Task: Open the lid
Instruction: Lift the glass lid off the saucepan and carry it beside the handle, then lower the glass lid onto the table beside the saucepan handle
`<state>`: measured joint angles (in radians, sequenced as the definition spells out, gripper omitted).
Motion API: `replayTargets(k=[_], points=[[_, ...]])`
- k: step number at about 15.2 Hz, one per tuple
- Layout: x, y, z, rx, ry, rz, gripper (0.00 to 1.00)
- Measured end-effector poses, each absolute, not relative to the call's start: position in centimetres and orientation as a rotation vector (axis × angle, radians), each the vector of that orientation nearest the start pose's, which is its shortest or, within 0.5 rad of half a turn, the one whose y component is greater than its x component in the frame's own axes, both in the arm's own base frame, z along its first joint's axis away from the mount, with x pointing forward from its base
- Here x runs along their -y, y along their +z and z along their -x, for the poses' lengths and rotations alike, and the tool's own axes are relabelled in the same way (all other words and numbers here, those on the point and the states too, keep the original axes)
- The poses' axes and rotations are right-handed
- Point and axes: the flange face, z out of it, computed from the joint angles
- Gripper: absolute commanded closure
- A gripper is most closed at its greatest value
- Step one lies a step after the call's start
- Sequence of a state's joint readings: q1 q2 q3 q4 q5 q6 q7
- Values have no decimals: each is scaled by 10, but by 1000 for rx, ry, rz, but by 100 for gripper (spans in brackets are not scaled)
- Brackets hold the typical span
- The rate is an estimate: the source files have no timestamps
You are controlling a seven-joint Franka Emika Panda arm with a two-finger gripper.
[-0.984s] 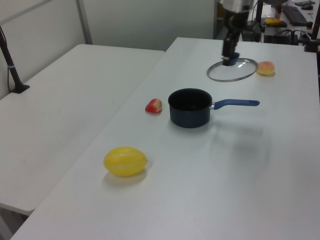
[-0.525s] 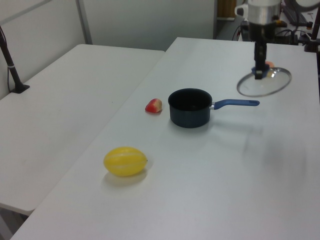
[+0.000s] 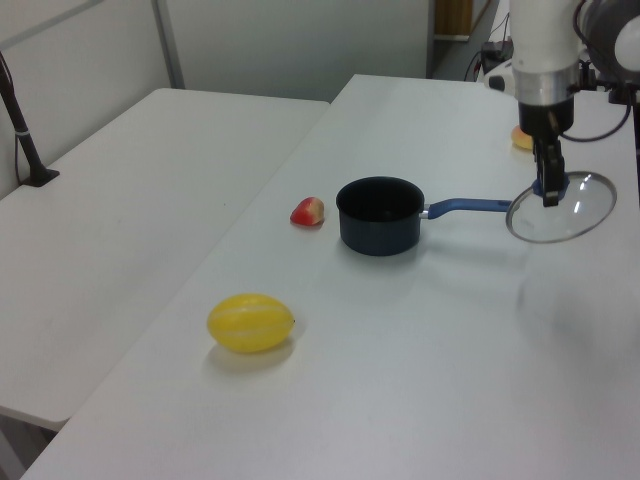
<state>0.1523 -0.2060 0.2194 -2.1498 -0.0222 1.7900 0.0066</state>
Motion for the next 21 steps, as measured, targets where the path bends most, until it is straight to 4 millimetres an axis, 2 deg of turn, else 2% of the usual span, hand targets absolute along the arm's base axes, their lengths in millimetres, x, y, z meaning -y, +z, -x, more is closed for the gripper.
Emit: replayTargets(k=[4, 8, 14, 21], points=[[-190, 442, -437, 643, 205, 3165, 89], [-194, 411, -445, 653, 147, 3147, 89], [-199, 378, -460, 615, -2, 3119, 89], [-204, 347, -475, 554, -71, 3095, 89]])
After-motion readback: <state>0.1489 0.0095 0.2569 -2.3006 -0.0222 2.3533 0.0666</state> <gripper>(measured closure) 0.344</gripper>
